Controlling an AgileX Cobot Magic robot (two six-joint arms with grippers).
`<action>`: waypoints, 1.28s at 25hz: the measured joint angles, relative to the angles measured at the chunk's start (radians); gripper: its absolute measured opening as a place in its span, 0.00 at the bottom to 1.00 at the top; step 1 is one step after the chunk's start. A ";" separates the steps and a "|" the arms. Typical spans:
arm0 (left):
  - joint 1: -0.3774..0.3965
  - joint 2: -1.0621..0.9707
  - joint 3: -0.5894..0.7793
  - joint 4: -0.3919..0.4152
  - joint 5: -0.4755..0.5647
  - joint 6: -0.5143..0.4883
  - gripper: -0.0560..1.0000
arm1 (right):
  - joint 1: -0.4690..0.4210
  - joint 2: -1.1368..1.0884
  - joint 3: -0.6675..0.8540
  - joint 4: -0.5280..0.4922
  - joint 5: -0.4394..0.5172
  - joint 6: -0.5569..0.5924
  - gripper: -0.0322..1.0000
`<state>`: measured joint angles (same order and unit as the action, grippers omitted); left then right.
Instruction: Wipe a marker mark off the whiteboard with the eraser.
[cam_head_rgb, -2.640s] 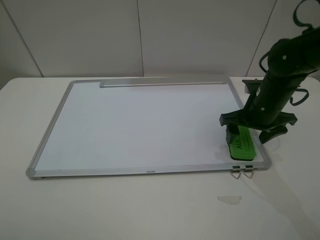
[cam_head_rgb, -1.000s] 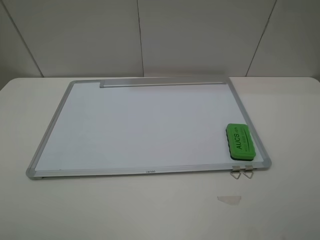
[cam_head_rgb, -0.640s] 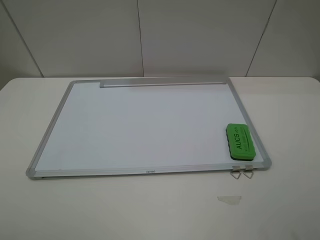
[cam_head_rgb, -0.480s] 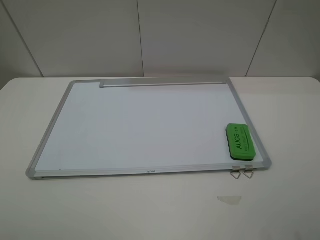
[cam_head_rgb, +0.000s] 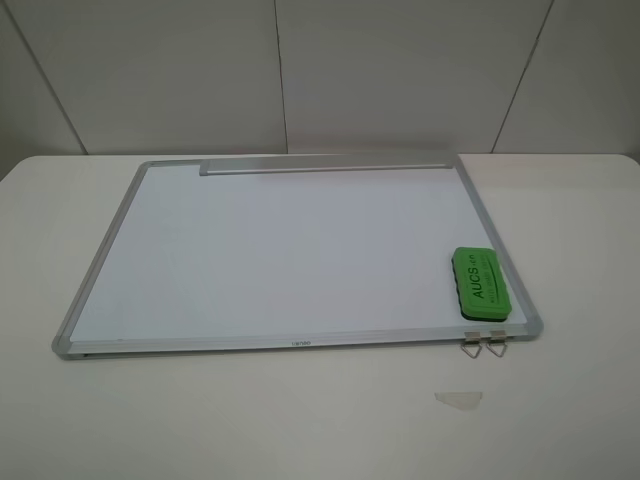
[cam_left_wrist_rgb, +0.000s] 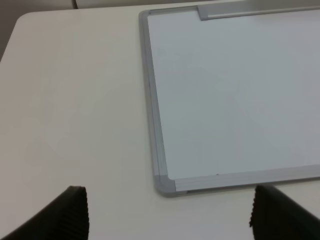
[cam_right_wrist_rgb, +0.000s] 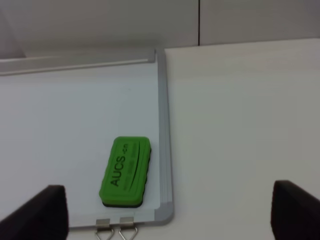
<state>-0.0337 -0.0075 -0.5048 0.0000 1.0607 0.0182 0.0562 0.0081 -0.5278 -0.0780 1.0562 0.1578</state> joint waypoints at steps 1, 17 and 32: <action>0.000 0.000 0.000 0.000 0.000 0.000 0.70 | 0.000 -0.009 0.000 0.000 0.000 0.000 0.81; 0.000 0.000 0.000 0.000 0.000 0.000 0.70 | 0.000 -0.012 0.000 0.000 -0.001 0.000 0.81; 0.000 0.000 0.000 0.000 0.000 0.000 0.70 | 0.000 -0.012 0.000 0.000 -0.001 0.000 0.81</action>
<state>-0.0337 -0.0075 -0.5048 0.0000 1.0607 0.0182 0.0562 -0.0037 -0.5278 -0.0780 1.0554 0.1578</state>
